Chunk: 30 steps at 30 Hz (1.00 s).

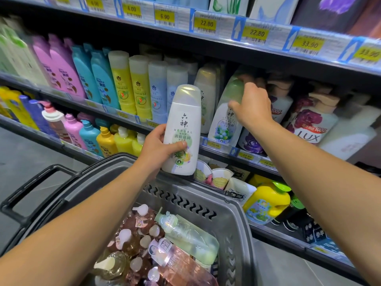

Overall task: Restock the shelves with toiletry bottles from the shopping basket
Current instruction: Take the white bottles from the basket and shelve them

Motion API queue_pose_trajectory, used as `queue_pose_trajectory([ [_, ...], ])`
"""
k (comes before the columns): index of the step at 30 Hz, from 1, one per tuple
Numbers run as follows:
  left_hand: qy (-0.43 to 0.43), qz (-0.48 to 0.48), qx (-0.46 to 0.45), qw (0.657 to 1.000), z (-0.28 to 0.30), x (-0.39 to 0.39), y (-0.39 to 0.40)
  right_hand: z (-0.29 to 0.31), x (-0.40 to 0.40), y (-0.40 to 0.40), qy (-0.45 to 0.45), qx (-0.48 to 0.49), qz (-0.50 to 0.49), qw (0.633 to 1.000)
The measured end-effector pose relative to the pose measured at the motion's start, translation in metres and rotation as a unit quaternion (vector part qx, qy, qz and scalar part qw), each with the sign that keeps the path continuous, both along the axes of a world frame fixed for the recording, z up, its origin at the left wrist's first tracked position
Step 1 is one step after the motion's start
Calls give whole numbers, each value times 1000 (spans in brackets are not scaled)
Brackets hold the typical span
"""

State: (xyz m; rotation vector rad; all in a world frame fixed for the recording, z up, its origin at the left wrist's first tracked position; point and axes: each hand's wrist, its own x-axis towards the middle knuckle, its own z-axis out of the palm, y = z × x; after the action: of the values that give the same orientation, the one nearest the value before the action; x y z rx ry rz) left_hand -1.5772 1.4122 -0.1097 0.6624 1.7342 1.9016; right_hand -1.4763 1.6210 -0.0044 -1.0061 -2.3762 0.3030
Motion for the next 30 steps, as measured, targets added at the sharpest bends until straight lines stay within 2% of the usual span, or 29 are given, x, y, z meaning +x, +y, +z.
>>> queue_pose_trajectory([
  [5, -7, 9, -1, 1000, 3, 0, 1, -4, 4, -3, 29, 10, 4, 1000],
  [12, 23, 16, -5, 1000, 12, -8, 11, -8, 6, -3, -26, 26, -1, 999],
  [18, 84, 21, -3, 996, 33, -17, 32, -26, 29, -19, 54, 72, 53, 995],
  [23, 178, 44, -24, 983, 49, -25, 57, -55, 46, -27, 38, 53, 84, 994],
  [26, 243, 72, -69, 965, 47, -29, 70, -66, 48, -27, 44, 37, 78, 995],
  [30, 268, 87, -116, 952, 33, -35, 83, -78, 50, -27, 51, 28, 82, 995],
])
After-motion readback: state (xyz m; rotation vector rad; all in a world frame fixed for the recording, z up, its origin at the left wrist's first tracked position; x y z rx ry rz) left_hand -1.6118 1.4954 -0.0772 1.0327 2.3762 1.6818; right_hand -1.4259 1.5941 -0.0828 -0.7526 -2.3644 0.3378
